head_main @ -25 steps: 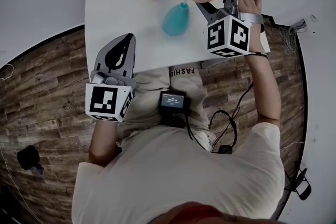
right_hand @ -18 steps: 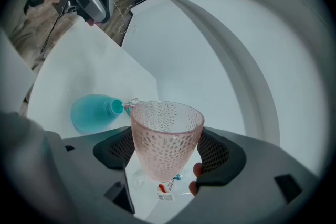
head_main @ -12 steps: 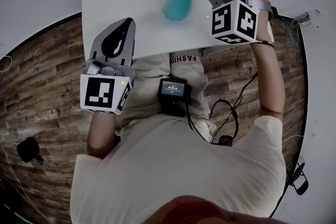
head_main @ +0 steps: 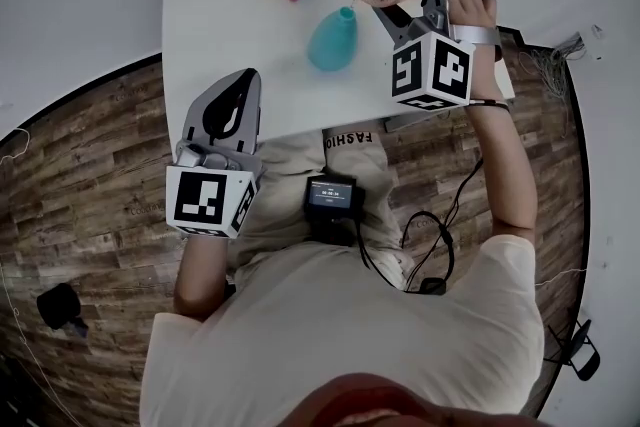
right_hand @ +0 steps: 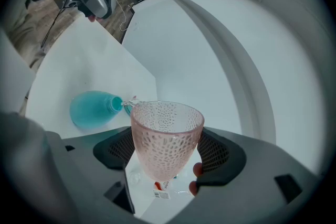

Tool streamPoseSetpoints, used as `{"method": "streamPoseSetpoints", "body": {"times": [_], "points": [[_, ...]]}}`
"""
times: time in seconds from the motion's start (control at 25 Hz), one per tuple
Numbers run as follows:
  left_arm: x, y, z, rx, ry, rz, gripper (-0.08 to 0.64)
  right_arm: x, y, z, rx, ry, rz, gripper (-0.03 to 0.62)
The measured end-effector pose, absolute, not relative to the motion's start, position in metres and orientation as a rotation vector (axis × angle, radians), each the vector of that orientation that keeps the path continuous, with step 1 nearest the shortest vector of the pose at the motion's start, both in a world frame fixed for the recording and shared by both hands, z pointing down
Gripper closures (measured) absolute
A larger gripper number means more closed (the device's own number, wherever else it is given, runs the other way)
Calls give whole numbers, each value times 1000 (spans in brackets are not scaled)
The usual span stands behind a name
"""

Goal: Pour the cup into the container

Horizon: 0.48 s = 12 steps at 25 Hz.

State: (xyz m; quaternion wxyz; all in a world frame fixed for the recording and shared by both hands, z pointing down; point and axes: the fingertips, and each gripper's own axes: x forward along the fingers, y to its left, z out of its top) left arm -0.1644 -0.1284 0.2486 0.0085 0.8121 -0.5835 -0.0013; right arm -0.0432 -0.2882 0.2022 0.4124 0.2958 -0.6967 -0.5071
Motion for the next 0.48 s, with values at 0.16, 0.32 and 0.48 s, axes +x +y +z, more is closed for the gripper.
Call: {"method": "streamPoseSetpoints", "body": {"times": [0.16,0.32,0.48], "points": [[-164,-130,246,2538,-1821,-2,548,-43,-290,202,735,-1739,-1284,222],[-166,-131,245,2542,-1829,1,548,-44,-292,200,742,-1737,-1293,223],[-166,-128,248,2529,-1832,8,548,-42,-291,203,737,-1735,-1289,224]]}}
